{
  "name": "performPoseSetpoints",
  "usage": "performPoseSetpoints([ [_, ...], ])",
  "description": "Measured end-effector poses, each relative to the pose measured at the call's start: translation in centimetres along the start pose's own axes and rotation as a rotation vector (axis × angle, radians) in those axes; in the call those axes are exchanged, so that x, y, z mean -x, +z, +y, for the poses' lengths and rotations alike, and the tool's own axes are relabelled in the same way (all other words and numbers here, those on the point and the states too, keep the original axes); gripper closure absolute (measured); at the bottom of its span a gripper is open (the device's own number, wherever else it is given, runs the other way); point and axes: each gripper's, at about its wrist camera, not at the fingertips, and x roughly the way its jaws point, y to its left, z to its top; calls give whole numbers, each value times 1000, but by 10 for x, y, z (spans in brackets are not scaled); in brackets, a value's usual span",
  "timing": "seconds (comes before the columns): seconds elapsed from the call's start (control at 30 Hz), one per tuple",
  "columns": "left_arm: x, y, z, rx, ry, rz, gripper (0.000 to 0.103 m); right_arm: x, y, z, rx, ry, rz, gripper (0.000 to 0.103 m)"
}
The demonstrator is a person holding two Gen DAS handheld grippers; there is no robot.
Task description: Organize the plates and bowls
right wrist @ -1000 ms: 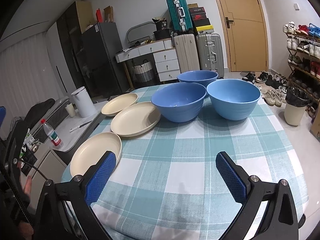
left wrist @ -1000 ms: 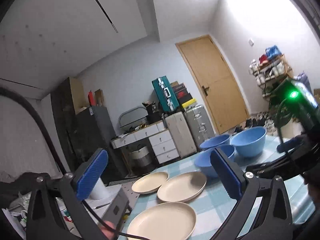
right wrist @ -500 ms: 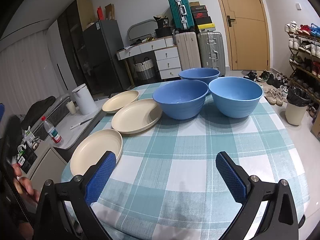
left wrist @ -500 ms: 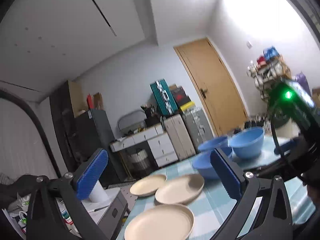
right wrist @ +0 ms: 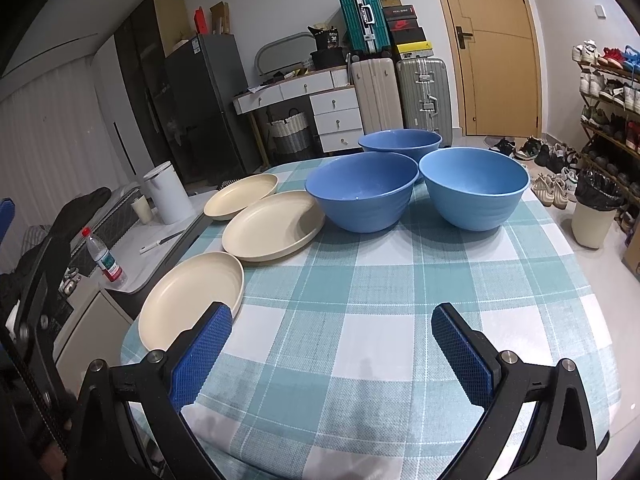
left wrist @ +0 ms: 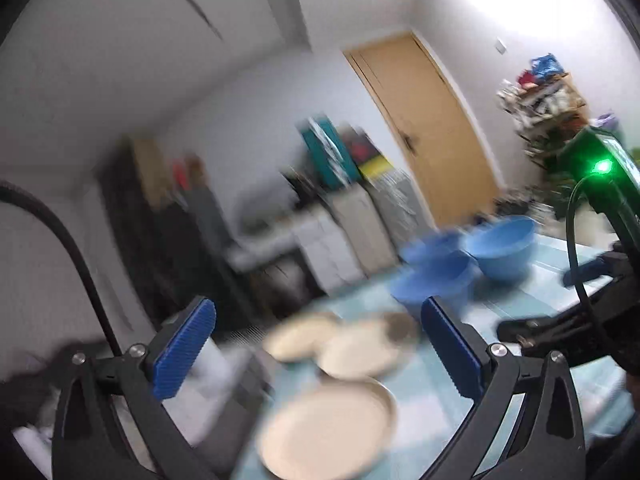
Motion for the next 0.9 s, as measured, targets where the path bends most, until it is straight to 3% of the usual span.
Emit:
performPoseSetpoints([
  [0.03, -9, -1, 8, 41, -90, 61, 0, 0, 1, 0, 1, 2, 0, 1],
  [0.07, -15, -2, 14, 70, -108, 91, 0, -1, 1, 1, 2, 6, 0, 1],
  [0.13, -19, -6, 28, 132, -35, 119, 0, -2, 3, 3, 10, 7, -2, 1],
  [0.2, -17, -7, 40, 174, -59, 95, 0, -2, 4, 5, 15, 9, -5, 1],
  [0.3, -15, -6, 52, 182, -32, 86, 0, -5, 5, 9, 25, 13, -7, 1],
  [0.37, -17, -6, 60, 210, 59, 111, 0, -9, 5, 11, 27, 17, 0, 1],
  [0.53, -36, -13, 82, 325, -22, 157, 0, -17, 6, 18, 38, 31, 11, 1],
  [0.7, -58, -19, 92, 359, 0, 209, 0, -23, 14, 29, 70, 52, -3, 1],
  [0.9, -102, -23, 123, 430, -34, 281, 0, -37, 38, 36, 60, 123, 0, 1],
])
